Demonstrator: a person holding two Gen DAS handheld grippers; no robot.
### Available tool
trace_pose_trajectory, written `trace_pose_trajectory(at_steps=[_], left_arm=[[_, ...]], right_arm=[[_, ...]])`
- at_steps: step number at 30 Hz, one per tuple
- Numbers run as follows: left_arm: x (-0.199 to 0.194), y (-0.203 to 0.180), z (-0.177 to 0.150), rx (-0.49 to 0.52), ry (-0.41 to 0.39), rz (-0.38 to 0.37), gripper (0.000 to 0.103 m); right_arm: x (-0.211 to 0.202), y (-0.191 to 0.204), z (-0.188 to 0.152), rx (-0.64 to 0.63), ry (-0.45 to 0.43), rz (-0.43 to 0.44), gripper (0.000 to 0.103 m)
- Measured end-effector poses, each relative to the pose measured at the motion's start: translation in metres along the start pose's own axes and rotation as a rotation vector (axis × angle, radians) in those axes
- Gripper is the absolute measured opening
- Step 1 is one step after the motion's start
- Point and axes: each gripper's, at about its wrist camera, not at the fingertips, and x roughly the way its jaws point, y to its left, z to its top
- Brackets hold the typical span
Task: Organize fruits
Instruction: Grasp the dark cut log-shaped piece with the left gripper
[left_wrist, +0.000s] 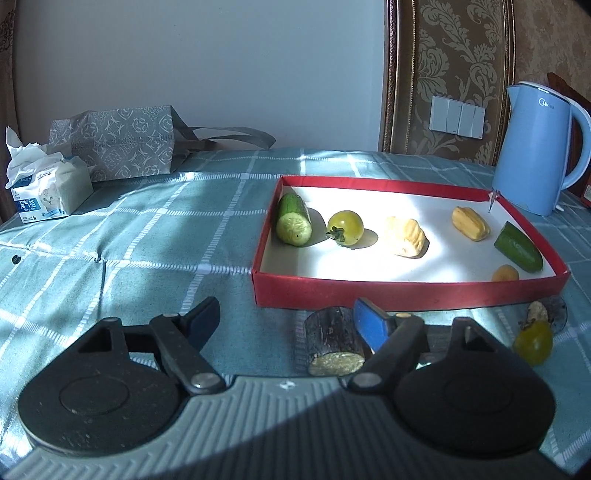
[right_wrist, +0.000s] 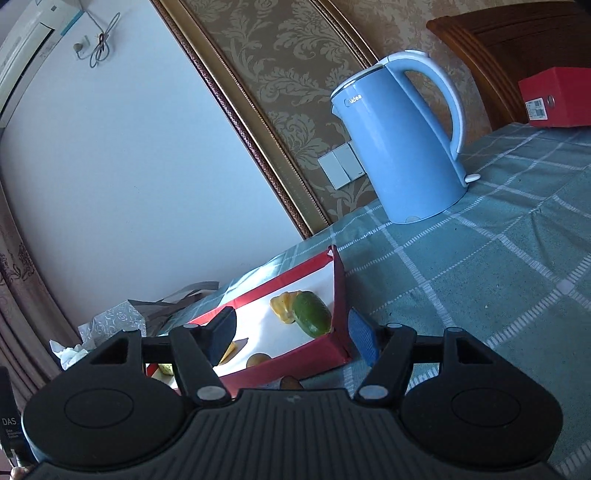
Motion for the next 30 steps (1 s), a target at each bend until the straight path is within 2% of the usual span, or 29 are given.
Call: trace_pose_trajectory(at_steps=[3, 8, 10, 13, 17, 21, 26, 28, 30], left_arm=[[0.001, -0.007, -0.001, 0.023, -0.005, 0.024, 0.075], [-0.003, -0.018, -0.004, 0.101, -0.024, 0.137, 0.075], [0.000, -0.018, -0.005, 0.110, 0.014, 0.117, 0.075], [0.002, -0.017, -0.006, 0.072, 0.044, 0.032, 0.075], [0.000, -0.019, -0.004, 0.080, 0.023, 0.043, 0.075], [0.004, -0.015, -0.005, 0.057, 0.053, 0.015, 0.071], [0.009, -0.012, -0.007, 0.029, 0.084, -0.023, 0.053], [0.009, -0.013, -0.007, 0.033, 0.090, -0.028, 0.033], [0.009, -0.013, -0.008, 0.041, 0.088, -0.018, 0.030]], right_arm=[[0.001, -0.001, -0.001, 0.010, 0.013, 0.009, 0.066], [-0.001, 0.004, -0.002, -0.035, 0.008, 0.000, 0.067], [-0.001, 0.003, -0.002, -0.028, 0.010, -0.005, 0.068], [0.001, 0.001, -0.002, -0.011, 0.023, -0.012, 0.068], [-0.001, 0.002, -0.002, -0.021, 0.013, -0.013, 0.068], [0.000, 0.003, -0.002, -0.026, 0.019, -0.012, 0.068], [0.001, 0.002, -0.003, -0.025, 0.027, -0.014, 0.068], [0.002, 0.003, -0.003, -0.031, 0.033, -0.016, 0.068], [0.002, 0.003, -0.004, -0.035, 0.035, -0.017, 0.068]])
